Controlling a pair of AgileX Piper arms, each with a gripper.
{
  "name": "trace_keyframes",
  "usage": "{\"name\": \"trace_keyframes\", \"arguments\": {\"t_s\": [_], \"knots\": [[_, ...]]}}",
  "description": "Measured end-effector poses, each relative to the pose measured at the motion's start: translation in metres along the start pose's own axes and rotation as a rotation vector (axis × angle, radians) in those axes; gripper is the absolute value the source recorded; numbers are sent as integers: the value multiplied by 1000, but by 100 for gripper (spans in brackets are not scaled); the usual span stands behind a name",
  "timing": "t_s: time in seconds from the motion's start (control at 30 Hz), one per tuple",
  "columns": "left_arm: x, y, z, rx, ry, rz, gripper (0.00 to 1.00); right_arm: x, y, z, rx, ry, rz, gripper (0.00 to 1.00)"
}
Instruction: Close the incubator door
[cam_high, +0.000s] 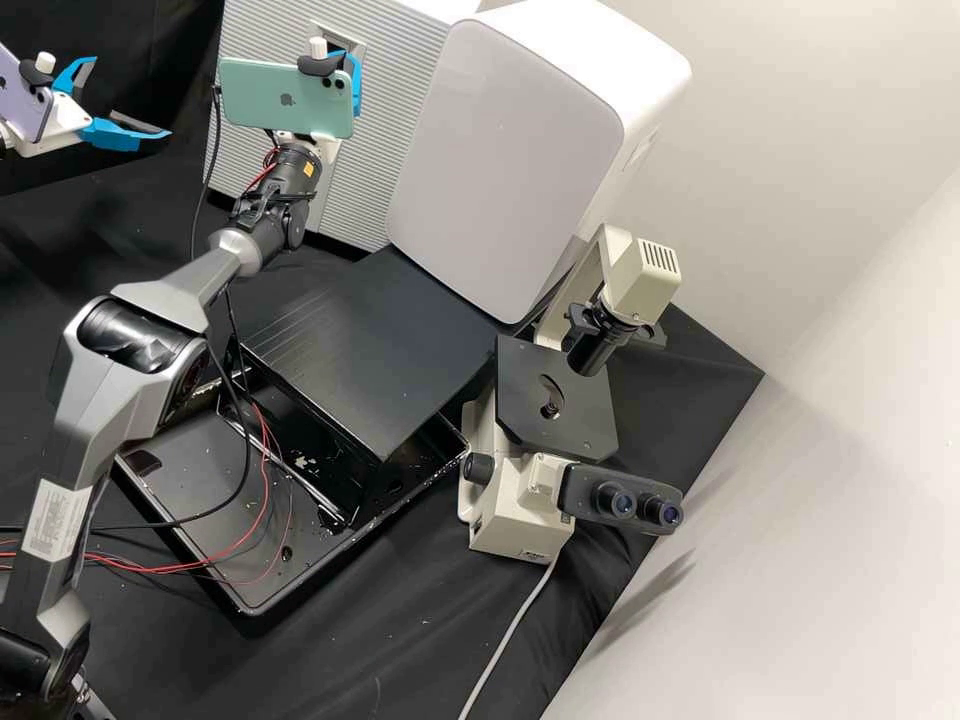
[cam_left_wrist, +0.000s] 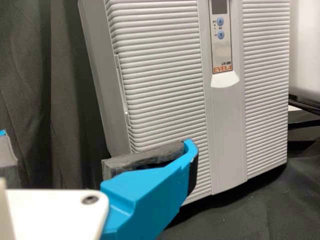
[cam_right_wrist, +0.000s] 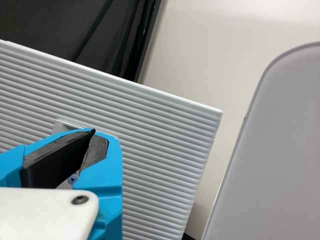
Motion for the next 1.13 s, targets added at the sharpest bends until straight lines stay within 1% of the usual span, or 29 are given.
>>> {"name": "trace_keyframes", "arguments": {"t_s": [0.07,0.23,0.3,0.43,0.5,0.57,0.6,0.7,0.8,0.9,1.03,1.1,1.13], "knots": [[0,0,0,0,0,0,100,0,0,0,0,0,0,0],[0,0,0,0,0,0,100,-8,-9,5,6,-17,-24,0],[0,0,0,0,0,0,100,-18,-16,10,13,-42,-39,0],[0,0,0,0,0,0,100,-49,-19,16,7,-58,-46,0],[0,0,0,0,0,0,100,-71,-16,18,0,-55,-24,0],[0,0,0,0,0,0,100,-94,-7,17,-19,-40,29,0],[0,0,0,0,0,0,100,-104,-5,18,-32,-37,42,0],[0,0,0,0,0,0,100,-135,1,21,-42,-14,109,0],[0,0,0,0,0,0,100,-164,4,30,-47,-20,156,0],[0,0,0,0,0,0,100,-193,6,42,-55,-53,188,0],[0,0,0,0,0,0,100,-219,3,54,-50,-106,191,0],[0,0,0,0,0,0,100,-230,2,60,-33,-139,185,0],[0,0,0,0,0,0,100,-235,0,63,-17,-154,180,0]]}}
